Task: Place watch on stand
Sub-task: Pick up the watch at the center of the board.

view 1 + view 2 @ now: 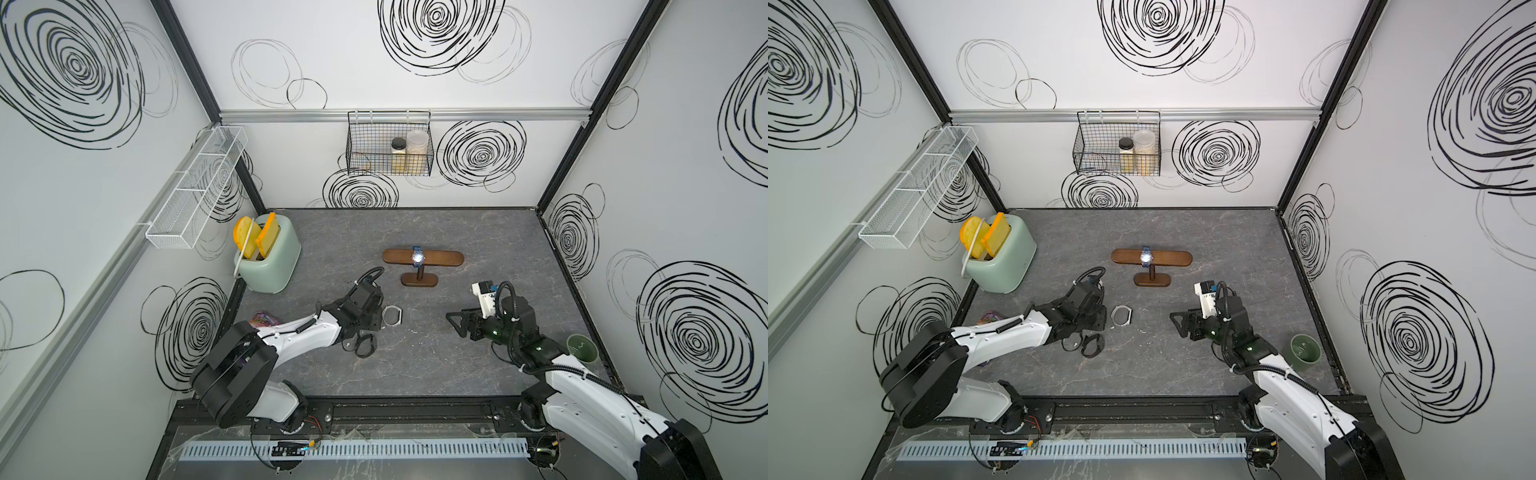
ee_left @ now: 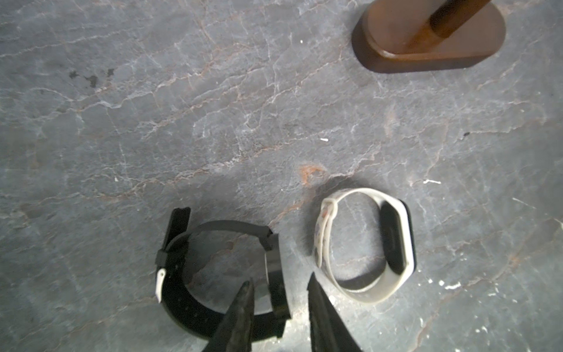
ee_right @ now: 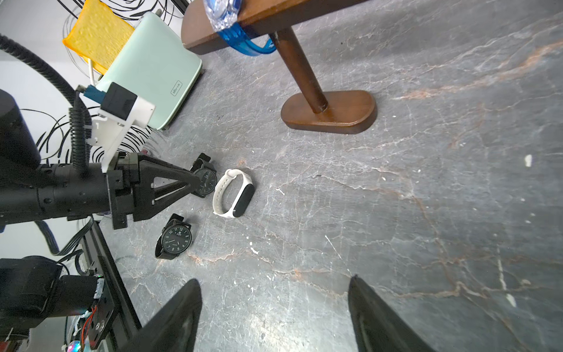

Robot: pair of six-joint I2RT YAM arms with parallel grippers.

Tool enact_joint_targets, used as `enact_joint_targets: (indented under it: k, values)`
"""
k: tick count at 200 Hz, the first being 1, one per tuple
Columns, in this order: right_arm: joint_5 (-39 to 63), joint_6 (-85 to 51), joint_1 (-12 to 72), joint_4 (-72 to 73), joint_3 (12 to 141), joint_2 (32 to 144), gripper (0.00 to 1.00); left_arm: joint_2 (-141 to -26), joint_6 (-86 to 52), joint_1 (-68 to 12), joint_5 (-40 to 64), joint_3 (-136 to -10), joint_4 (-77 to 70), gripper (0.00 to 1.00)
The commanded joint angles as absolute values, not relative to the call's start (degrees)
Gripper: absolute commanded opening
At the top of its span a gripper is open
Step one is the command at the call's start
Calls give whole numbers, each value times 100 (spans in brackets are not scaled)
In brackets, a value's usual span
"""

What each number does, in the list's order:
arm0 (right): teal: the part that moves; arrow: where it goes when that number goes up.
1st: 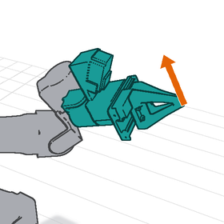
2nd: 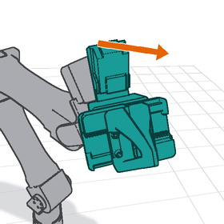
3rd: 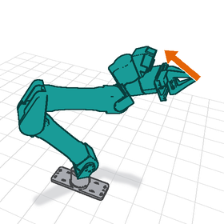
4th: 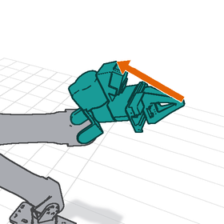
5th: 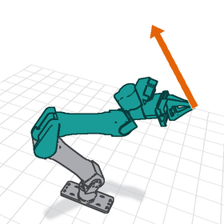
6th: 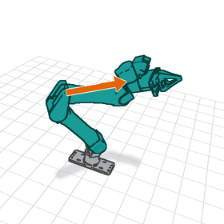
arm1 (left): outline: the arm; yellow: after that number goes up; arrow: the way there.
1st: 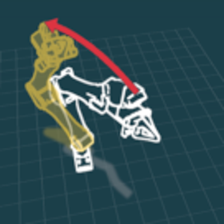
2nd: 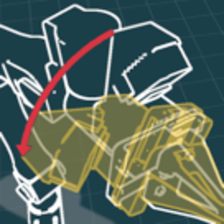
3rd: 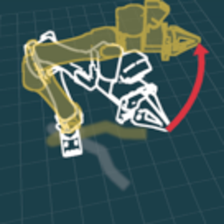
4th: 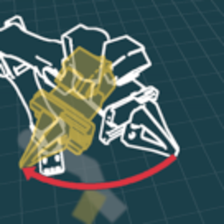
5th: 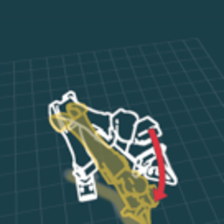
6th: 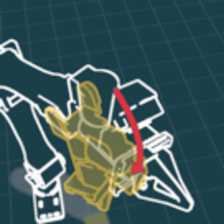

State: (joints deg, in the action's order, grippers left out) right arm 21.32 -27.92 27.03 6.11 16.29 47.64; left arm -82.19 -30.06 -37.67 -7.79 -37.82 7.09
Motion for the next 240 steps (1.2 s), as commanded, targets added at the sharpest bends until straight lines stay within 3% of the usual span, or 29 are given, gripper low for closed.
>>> enact_joint_targets:
  k: [1,37,73,115,137,183,240]
  values:
    - [2002,-2908,2834,821,1659,4798,78,-8395,-3055,-3679,-805,-3701,268,34]
    - [1902,-2929,2984,861,1737,4928,77,-8541,-3081,-3614,-605,-3638,-31,25]
    - [2001,-2978,3016,998,1788,5009,74,-8303,-3076,-3526,-252,-3630,49,0]
    - [2276,-3073,3042,1130,1989,5139,72,-7133,-3076,-3455,287,-3904,735,0]
    - [2591,-3281,3041,1478,2089,5191,72,-6495,-3182,-3083,1413,-3944,743,0]
    - [3015,-3637,3253,2425,2340,5536,63,-5693,-4245,-2250,4122,-3422,-743,0]
    - [2924,-3620,4034,3169,3048,6541,56,-5365,-6053,-2040,4900,-2731,-2979,0]
